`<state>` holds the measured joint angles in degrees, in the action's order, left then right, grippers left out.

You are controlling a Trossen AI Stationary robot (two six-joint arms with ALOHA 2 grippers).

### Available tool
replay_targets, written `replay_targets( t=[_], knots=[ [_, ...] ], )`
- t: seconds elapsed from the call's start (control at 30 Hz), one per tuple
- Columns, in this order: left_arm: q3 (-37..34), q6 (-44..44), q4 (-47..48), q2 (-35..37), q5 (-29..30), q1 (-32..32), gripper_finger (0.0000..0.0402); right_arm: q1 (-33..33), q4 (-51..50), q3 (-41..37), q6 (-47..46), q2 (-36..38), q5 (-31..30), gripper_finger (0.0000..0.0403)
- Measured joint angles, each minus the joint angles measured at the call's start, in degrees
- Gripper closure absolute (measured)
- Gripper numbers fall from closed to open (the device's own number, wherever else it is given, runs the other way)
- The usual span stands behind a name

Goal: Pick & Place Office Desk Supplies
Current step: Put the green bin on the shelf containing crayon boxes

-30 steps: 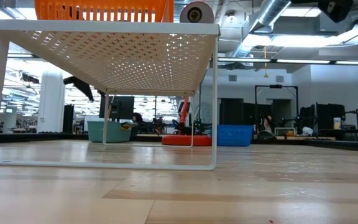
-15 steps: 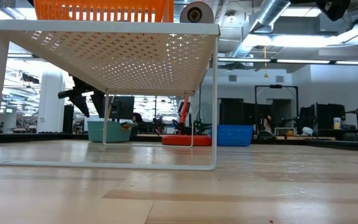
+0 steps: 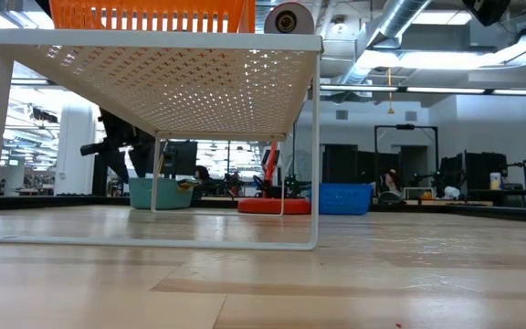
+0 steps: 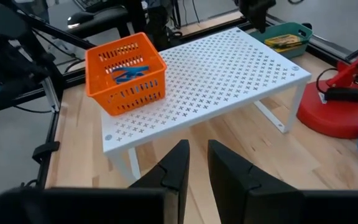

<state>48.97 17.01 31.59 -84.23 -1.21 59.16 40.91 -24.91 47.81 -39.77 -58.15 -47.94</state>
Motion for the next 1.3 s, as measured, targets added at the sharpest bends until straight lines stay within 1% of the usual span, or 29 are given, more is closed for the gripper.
replay_targets(
  t=[0.3, 0.37, 0.47, 0.5, 0.7, 0.8, 0.9, 1.03, 1.1, 1.2, 1.3],
  knots=[
    [-1.9, 0.0, -3.3, -2.8, -0.1, -0.3, 0.0294, 0.8, 1.0, 0.0, 1.4, 0.0, 0.2, 0.0346],
    [-1.9, -0.1, -4.5, -3.2, -0.1, -0.3, 0.0319, 1.3, 1.4, 0.0, 1.4, 0.0, 0.2, 0.0346],
    [-1.9, -1.6, -6.3, -3.3, -0.1, -0.3, 0.0378, 2.1, 1.6, 0.0, 1.3, 0.0, 0.1, 0.0346],
    [-1.9, -1.8, -7.3, -3.3, -0.3, -0.3, 0.0389, 2.3, 1.7, 0.0, 1.3, 0.0, 0.1, 0.0346],
    [-1.9, -2.0, -9.5, -3.0, -3.2, -0.3, 0.0399, 3.5, 2.8, 0.0, 1.3, 0.0, 0.1, 0.0346],
    [-1.9, -1.9, -9.4, -0.6, -3.4, -0.3, 0.0400, 4.0, 3.2, 0.0, 1.3, 0.0, 0.1, 0.0346],
    [-1.9, -1.5, -8.8, 3.5, -3.5, -0.3, 0.0400, 4.5, 3.2, 0.0, 1.3, 0.0, 0.1, 0.0346],
    [-1.9, -0.2, -5.4, 10.1, -3.6, -0.3, 0.0401, 5.1, 3.2, 0.0, 2.2, 0.0, 0.0, 0.0346],
    [-1.9, 0.6, -3.0, 13.8, -4.1, -0.3, 0.0401, 5.3, 3.1, 0.0, 2.5, 0.0, 0.1, 0.0346],
    [-1.8, 2.3, 0.5, 19.1, -6.3, -0.9, 0.0401, 5.5, 2.5, 0.0, 2.7, 0.0, 0.1, 0.0346],
    [0.4, 3.7, 6.7, 23.3, -6.1, -2.8, 0.0401, 6.0, 1.4, 0.0, 2.7, 0.0, 0.2, 0.0346]
  ],
)
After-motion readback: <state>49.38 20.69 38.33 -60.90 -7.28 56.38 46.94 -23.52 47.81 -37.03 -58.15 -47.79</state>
